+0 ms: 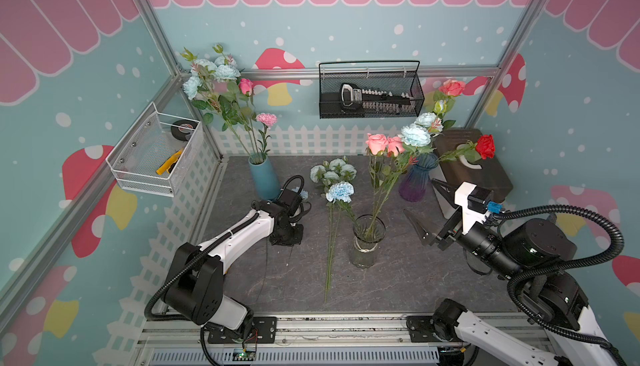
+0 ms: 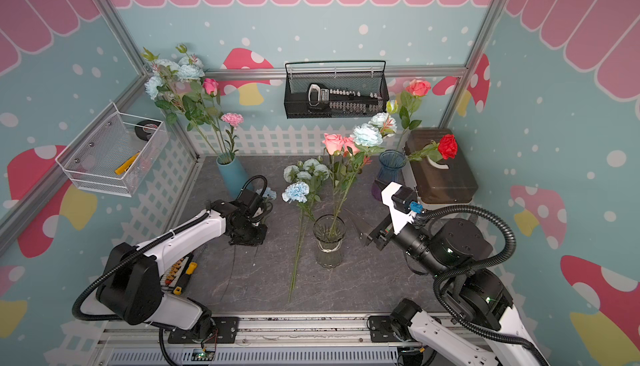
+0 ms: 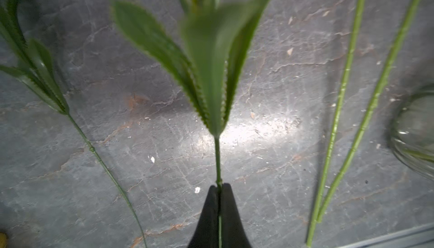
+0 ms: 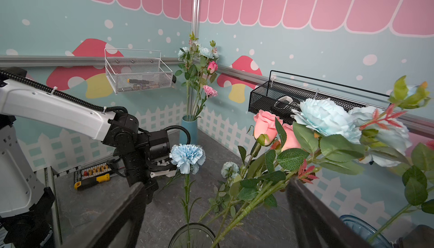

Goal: Pick out blue flowers from the vase
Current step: Place the flower at the center of the board.

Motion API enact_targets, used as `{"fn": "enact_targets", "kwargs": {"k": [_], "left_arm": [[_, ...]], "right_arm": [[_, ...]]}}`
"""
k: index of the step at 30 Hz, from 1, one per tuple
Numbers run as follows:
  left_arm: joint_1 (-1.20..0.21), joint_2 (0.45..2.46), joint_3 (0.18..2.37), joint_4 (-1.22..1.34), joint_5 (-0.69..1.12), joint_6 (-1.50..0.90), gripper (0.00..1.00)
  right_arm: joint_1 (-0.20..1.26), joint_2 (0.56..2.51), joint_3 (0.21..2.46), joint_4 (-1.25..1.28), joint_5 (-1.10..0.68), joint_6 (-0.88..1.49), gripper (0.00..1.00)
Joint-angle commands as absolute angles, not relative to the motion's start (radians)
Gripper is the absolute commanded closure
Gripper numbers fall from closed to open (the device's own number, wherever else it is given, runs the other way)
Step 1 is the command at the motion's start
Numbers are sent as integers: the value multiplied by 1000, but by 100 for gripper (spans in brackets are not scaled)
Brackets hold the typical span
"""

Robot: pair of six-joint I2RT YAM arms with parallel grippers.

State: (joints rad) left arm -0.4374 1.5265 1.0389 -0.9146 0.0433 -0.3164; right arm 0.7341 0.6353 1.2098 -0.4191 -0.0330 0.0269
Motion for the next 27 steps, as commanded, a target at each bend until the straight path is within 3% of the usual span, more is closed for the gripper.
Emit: {"fn": "enact_targets", "kwargs": {"k": [1, 16, 27], "left_arm": [[-422, 1568, 1053, -954, -60, -344, 100], [-415, 1731, 1063, -1018, -160, -388, 100], [-414, 1732, 1058, -1023, -148, -390, 100]], "right_arm": [[739, 621, 1201, -414, -20, 0, 7], [740, 664, 1200, -404, -42, 3, 6], [739, 664, 1198, -407, -40, 0, 6]]}}
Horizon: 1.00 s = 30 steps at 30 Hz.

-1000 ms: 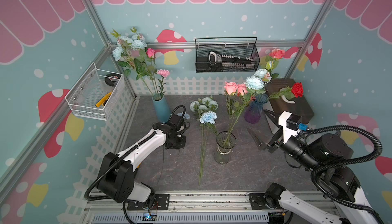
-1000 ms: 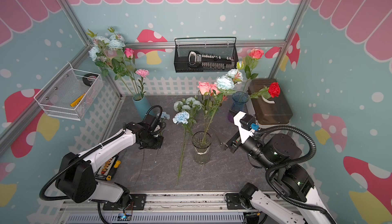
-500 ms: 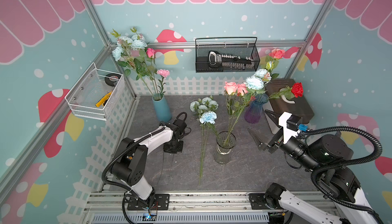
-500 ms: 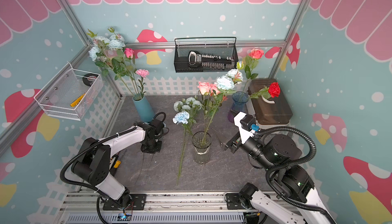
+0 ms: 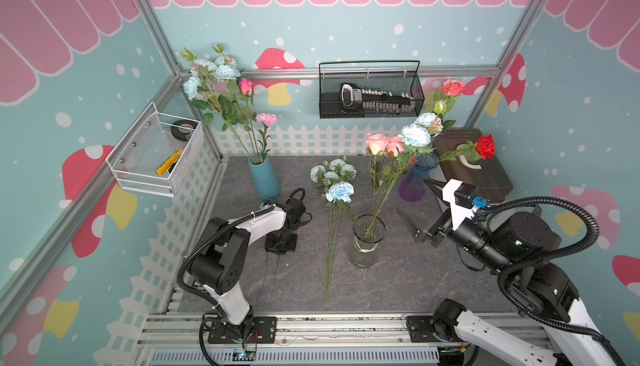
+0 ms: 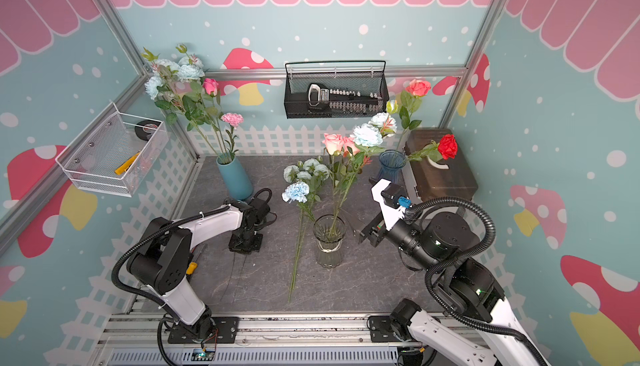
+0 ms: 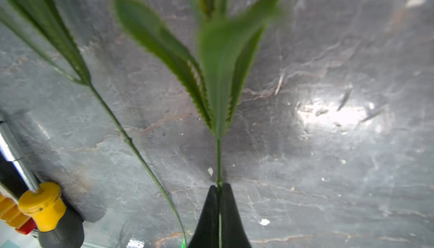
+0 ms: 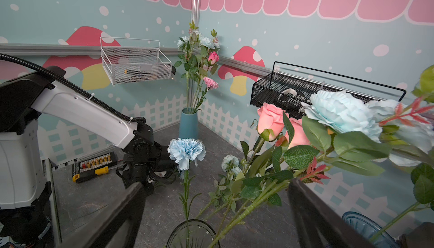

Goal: Pick out blue flowers from the vase
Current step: Place the flower at the center of the board.

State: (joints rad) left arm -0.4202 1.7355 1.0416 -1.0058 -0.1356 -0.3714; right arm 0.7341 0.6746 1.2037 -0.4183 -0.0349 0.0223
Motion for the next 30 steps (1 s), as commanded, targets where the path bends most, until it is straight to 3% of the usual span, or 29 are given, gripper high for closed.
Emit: {"fn": "enact_targets", "kwargs": {"k": [1, 6, 13, 18, 30], "left_arm": [[-414, 1734, 1061, -1023, -153, -389, 100], [-414, 1743, 1080, -1032, -165, -387, 98], [-414, 1711, 1080, -1038, -188, -389, 63], [-417, 1667, 1100, -1064, -212, -389, 48], [-478, 1435, 1224, -992, -182, -390, 47]], "right_arm": [[739, 664, 1197, -407, -39, 1, 5], [740, 661, 1197, -408, -38, 0, 5], [740, 664, 1197, -408, -36, 0, 5], [739, 654, 1193, -408, -27, -1, 5], [739, 646, 1176, -387, 13, -4, 6]]}}
